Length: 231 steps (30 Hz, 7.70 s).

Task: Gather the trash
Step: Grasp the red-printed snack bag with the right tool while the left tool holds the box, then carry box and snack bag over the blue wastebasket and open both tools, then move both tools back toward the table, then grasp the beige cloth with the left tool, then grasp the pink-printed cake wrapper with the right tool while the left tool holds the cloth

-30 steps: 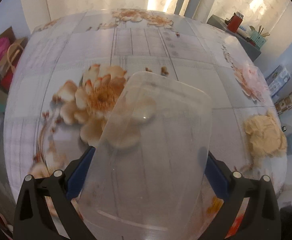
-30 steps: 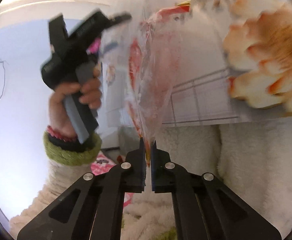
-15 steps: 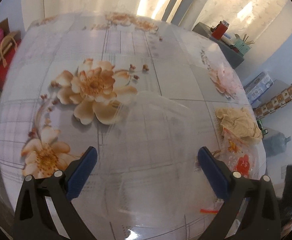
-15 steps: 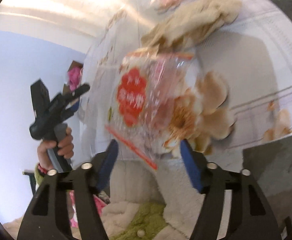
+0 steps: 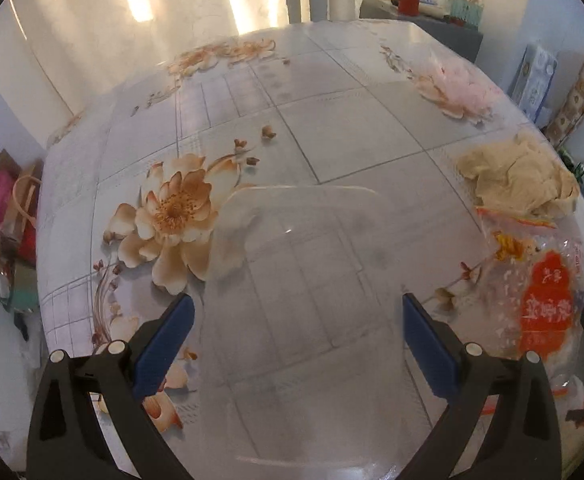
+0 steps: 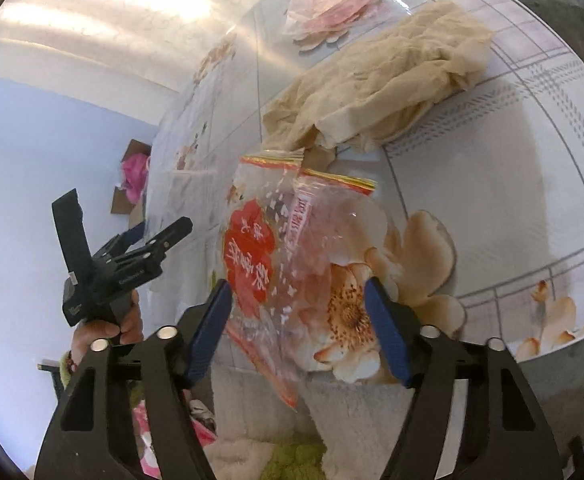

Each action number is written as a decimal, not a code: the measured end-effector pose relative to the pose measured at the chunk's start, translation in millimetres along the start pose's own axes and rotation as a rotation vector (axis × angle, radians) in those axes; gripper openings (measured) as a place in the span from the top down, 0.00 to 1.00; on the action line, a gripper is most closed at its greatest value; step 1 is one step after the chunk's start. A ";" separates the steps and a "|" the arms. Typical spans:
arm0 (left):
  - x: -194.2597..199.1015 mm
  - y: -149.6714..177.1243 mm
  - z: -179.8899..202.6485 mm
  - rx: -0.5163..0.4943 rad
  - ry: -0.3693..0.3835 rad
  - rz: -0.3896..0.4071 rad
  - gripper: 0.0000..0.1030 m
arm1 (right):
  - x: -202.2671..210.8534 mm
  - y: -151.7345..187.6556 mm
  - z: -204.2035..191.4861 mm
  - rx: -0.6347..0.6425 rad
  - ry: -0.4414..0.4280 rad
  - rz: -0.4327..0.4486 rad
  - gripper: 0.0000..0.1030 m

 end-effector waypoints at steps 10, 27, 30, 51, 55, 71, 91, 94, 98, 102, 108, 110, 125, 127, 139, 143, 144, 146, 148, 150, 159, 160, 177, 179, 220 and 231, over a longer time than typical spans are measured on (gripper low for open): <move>-11.3 -0.1 -21.9 0.156 0.103 -0.007 0.09 | -14.0 -6.8 -9.0 -0.023 0.002 -0.007 0.85; 72.5 9.2 -28.3 0.197 0.207 0.188 0.12 | 37.6 11.1 -37.1 0.070 -0.093 0.087 0.99; 93.3 4.3 -16.2 0.170 0.237 0.231 0.12 | 50.9 16.8 -35.8 0.075 -0.103 0.124 0.99; 100.1 -98.9 383.7 -0.415 0.580 0.059 0.11 | 271.2 123.4 294.6 -0.596 0.035 0.699 0.99; 39.2 -97.4 484.9 -0.478 0.547 -0.127 0.11 | 274.0 145.9 359.1 -0.739 0.095 0.725 0.99; -143.0 -117.3 656.0 -0.539 0.319 -0.317 0.08 | 229.3 97.4 488.0 -0.866 0.175 0.613 0.93; -110.4 -143.9 651.1 -0.473 0.442 -0.204 0.06 | 223.2 105.7 514.4 -0.823 0.402 0.601 0.51; -78.0 -145.3 639.8 -0.471 0.483 -0.171 0.06 | 229.4 117.0 506.7 -0.826 0.398 0.628 0.51; -19.9 -140.2 610.3 -0.463 0.598 -0.132 0.06 | 247.1 141.2 472.2 -0.807 0.392 0.684 0.46; 33.9 -125.3 565.3 -0.453 0.668 -0.079 0.06 | 263.5 160.3 435.2 -0.772 0.377 0.736 0.40; 91.6 -87.2 459.6 -0.404 0.694 0.031 0.06 | 283.0 166.4 381.5 -0.696 0.346 0.756 0.37; 99.9 -77.9 424.7 -0.387 0.666 0.082 0.06 | 288.1 158.8 357.9 -0.644 0.332 0.753 0.35; 84.5 -2.1 126.4 0.157 0.446 0.261 0.06 | 224.2 0.3 127.5 -0.096 0.220 0.543 0.26; 76.6 3.5 103.8 0.204 0.455 0.250 0.06 | 200.2 -26.5 98.3 -0.036 0.191 0.481 0.26; 56.1 28.9 50.3 0.261 0.463 0.247 0.06 | 80.4 -129.3 68.1 0.010 0.312 0.257 0.29; 57.5 32.4 40.2 0.259 0.474 0.266 0.06 | 54.6 -123.9 45.7 0.091 0.302 0.192 0.29; 59.4 35.0 37.3 0.261 0.475 0.267 0.06 | 47.3 -123.8 40.1 0.111 0.296 0.177 0.29; 59.6 39.3 31.3 0.270 0.474 0.268 0.06 | 33.1 -117.6 27.8 0.149 0.264 0.138 0.29; 59.1 42.2 27.7 0.278 0.463 0.266 0.06 | 20.5 -112.2 15.5 0.180 0.226 0.104 0.29; 59.5 45.8 24.0 0.284 0.457 0.264 0.06 | 7.7 -102.7 -3.9 0.211 0.175 0.059 0.29; 63.6 42.4 21.9 0.295 0.423 0.276 0.06 | 3.9 -83.5 -35.2 0.270 0.027 -0.001 0.29; 62.7 37.5 23.7 0.291 0.418 0.274 0.06 | 9.8 -83.6 -30.7 0.256 0.023 0.008 0.28; -11.4 -53.6 92.1 0.002 0.209 0.077 0.06 | 94.0 -55.1 52.8 0.057 -0.025 0.148 0.28; -13.4 -53.8 93.7 -0.012 0.177 0.084 0.06 | 95.1 -54.4 57.5 0.046 -0.028 0.153 0.28; 7.8 -1.8 16.5 0.255 0.252 0.142 0.77 | 49.3 -263.2 34.8 -0.049 0.327 0.143 0.16; 8.5 0.8 11.3 0.264 0.292 0.151 0.77 | -3.8 -264.2 23.3 0.052 0.482 0.034 0.14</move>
Point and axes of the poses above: each gripper's, at about its wrist camera, not at the fingertips, and x roughly against the way its jaws point, z to its right, y to its underside, the point moved 5 cm from there along -x, roughly the way its jaws point, and after that the axes turned 9 degrees about -z, right-handed, at the moved point
